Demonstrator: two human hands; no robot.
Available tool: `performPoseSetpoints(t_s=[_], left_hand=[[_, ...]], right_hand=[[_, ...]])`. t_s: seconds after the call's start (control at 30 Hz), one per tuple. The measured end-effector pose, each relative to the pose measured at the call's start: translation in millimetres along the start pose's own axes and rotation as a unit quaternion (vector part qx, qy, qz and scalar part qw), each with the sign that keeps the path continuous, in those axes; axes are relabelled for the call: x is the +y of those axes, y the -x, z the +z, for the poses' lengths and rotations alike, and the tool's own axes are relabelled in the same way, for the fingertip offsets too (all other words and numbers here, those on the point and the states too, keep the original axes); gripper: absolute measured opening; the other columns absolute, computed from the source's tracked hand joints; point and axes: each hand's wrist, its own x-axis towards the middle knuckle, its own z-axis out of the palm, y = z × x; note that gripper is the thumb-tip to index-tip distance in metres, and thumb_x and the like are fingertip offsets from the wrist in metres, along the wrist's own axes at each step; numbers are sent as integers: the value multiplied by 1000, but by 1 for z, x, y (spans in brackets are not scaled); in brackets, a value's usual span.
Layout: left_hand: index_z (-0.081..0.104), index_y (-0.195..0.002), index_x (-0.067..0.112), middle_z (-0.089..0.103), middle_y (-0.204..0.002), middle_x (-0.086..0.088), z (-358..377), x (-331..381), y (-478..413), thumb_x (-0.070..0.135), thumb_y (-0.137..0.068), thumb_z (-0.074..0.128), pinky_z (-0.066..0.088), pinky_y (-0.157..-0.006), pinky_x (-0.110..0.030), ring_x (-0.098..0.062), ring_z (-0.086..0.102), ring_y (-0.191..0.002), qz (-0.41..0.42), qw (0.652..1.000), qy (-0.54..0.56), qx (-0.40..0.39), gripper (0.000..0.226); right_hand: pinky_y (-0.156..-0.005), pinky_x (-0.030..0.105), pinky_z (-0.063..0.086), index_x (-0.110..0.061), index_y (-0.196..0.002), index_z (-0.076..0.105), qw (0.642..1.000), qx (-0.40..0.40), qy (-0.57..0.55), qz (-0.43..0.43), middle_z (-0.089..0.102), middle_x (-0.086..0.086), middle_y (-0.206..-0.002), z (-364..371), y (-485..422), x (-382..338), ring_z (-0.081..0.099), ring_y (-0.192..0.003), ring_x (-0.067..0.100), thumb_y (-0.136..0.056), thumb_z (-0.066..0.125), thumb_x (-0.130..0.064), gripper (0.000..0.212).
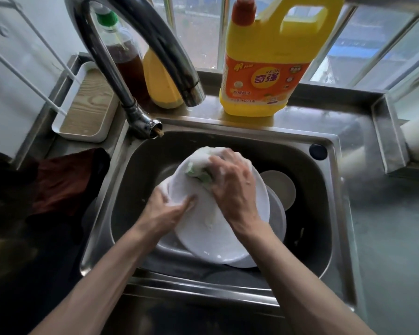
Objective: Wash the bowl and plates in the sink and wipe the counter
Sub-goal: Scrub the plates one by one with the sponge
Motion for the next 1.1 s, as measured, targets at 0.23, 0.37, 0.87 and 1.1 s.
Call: performPoseSetpoints(t_s=[0.23, 0.37, 0.87, 1.1], left_hand=[[62, -119, 22, 69, -112, -6, -6, -9, 4, 21, -87, 82, 60, -69, -28, -24, 71, -101, -24, 998, -14, 57, 37], [61, -107, 29, 69, -102, 0, 2, -7, 4, 14, -89, 79, 58, -66, -23, -16, 70, -93, -7, 998, -41, 41, 30], [64, -117, 20, 70, -108, -4, -10, -9, 6, 18, -88, 80, 58, -65, -23, -21, 72, -96, -8, 997, -39, 67, 33], [67, -106, 24, 77, -93, 0, -6, -7, 3, 24, -74, 82, 57, -67, -22, -8, 73, -85, 0, 999, -43, 11, 36]], right_hand=[[-84, 34, 35, -29, -116, 73, 991, 35, 34, 121, 63, -3, -110, -9, 20, 17, 55, -96, 21, -93, 66, -35, 24], [-91, 43, 50, -30, -117, 72, 995, -15, -55, 87, 63, -4, -117, -7, 15, 7, 57, -103, 20, -90, 73, -38, 28], [-82, 48, 53, -11, -112, 64, 986, 79, -22, 147, 67, 7, -96, -8, 3, 29, 60, -86, 28, -80, 80, -10, 36], [-79, 38, 51, -14, -111, 66, 991, -2, -133, 16, 65, 1, -101, -2, -2, -9, 58, -90, 20, -83, 78, -10, 31]])
